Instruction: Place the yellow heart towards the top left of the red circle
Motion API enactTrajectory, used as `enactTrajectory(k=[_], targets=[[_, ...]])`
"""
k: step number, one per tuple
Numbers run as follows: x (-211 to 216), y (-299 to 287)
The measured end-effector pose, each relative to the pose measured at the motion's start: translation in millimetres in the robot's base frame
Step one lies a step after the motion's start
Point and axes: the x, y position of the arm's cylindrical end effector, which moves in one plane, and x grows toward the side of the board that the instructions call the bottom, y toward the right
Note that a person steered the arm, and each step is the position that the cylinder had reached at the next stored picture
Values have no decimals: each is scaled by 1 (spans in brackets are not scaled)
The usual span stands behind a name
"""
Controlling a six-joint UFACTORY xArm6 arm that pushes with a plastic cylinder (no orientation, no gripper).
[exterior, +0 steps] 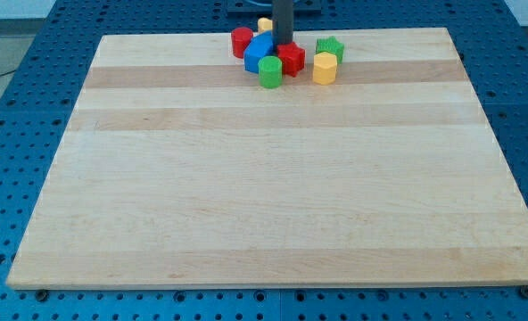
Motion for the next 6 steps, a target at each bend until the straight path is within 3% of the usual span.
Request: enactTrajectory(k=[1, 2, 3, 4, 6], targets=[[16, -10], [14, 21], [-20, 52], [-48, 42], [-49, -11]])
